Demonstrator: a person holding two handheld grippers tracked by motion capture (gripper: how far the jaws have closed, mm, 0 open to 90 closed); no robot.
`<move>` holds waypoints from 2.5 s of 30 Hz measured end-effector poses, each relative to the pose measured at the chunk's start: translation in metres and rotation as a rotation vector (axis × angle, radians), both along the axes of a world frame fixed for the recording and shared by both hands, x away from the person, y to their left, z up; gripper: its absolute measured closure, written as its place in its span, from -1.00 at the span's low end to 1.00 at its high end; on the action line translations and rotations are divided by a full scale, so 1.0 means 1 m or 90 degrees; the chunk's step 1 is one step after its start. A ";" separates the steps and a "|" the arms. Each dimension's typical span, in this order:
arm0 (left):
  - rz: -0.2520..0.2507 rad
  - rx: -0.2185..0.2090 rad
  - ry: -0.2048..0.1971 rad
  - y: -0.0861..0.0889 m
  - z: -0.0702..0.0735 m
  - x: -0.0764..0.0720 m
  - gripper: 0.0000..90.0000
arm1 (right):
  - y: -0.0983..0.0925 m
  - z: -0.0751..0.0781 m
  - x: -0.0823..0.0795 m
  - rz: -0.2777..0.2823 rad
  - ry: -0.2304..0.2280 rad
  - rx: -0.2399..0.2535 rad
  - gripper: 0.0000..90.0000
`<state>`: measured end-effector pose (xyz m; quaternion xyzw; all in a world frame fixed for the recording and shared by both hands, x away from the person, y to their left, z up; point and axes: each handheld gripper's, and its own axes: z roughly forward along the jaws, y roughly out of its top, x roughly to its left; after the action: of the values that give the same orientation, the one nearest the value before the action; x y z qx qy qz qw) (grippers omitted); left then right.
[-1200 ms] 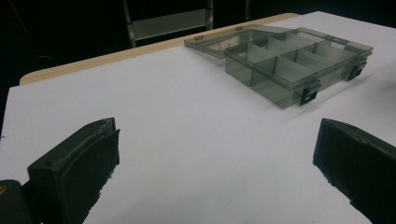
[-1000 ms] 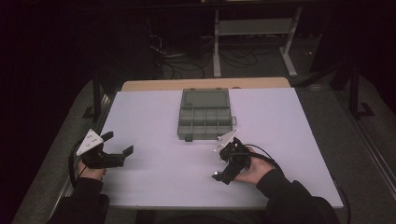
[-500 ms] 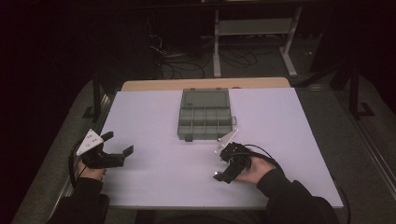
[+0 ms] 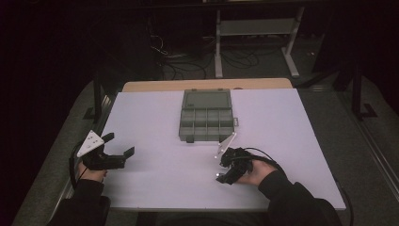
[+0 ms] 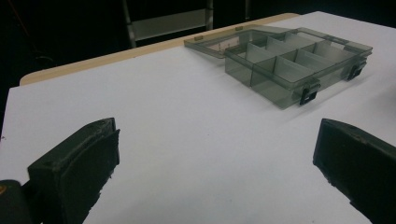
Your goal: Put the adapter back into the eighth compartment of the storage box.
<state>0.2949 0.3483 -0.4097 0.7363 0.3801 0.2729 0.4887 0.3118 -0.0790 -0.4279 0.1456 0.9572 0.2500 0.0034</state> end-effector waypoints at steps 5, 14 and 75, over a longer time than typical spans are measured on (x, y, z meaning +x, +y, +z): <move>-0.001 0.000 0.000 0.000 0.000 0.000 -1.00 | 0.001 0.000 -0.001 0.004 0.001 0.000 -0.03; -0.001 0.000 0.000 0.000 0.000 0.000 -1.00 | 0.003 -0.002 -0.002 0.012 0.001 -0.012 0.36; 0.003 -0.002 0.002 0.001 0.000 0.001 -1.00 | -0.017 0.027 0.017 -0.020 -0.028 0.036 0.66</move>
<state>0.2956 0.3491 -0.4101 0.7350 0.3832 0.2726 0.4886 0.3291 -0.0956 -0.4008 0.1554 0.9471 0.2798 0.0245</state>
